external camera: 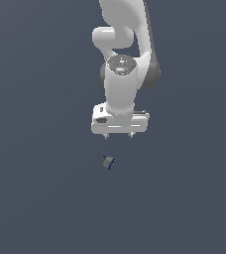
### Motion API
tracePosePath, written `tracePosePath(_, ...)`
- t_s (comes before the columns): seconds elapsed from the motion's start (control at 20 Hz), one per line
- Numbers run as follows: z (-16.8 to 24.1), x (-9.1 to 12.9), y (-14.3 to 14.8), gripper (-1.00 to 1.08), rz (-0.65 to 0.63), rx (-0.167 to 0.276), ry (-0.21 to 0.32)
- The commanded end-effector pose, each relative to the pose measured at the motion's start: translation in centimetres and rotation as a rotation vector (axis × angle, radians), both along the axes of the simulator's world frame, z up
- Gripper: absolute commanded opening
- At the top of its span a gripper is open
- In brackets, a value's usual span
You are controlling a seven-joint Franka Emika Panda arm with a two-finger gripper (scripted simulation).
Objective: Pick up the object and move it to a goal position.
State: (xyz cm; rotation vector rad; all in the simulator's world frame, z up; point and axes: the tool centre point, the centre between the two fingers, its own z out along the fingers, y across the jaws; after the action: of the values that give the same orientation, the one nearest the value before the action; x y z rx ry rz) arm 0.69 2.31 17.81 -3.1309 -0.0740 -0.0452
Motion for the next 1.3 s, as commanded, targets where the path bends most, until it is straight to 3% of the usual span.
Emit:
tracePosePath(0.0,0.3,0.1,0.5,1.00,0.018,-0.002,-0.005)
tracePosePath(0.6,-0.4,0.4,0.1,1.00,0.079,-0.007,-0.002)
tracePosePath(1.25,-3.5,1.6,-1.5,1.00,0.355,-0.025,0.009)
